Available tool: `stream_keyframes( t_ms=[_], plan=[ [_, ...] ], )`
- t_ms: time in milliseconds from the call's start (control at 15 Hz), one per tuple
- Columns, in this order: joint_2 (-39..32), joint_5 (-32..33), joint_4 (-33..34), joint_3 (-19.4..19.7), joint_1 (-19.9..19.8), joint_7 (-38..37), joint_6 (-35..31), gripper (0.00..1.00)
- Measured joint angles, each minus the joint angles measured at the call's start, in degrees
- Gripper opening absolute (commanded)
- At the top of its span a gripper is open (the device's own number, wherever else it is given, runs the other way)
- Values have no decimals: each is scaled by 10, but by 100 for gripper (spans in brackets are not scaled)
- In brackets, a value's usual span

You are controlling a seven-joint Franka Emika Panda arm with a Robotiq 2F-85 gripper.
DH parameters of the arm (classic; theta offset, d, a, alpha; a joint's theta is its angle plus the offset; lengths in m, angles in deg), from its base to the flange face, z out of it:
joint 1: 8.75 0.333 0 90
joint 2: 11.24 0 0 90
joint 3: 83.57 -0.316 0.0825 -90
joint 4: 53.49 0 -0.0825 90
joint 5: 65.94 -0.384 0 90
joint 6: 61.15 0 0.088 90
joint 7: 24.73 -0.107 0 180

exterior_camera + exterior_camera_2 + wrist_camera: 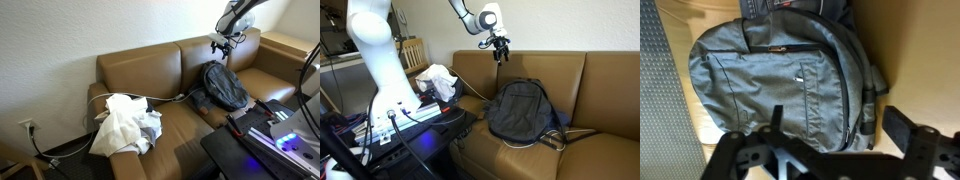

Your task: Move the bag to the left side of the sofa

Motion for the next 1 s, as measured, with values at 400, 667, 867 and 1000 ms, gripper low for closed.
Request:
stream_keyframes(
  t_ms=[400, 667, 867, 1000],
  plan=[
    [5, 17, 1, 10, 8, 61, 27, 100],
    [-86, 48, 73, 37, 21, 78, 47, 100],
    [-170, 49, 165, 63, 38, 45, 54, 100],
    [-216, 34, 223, 64, 40, 26, 64, 100]
  ],
)
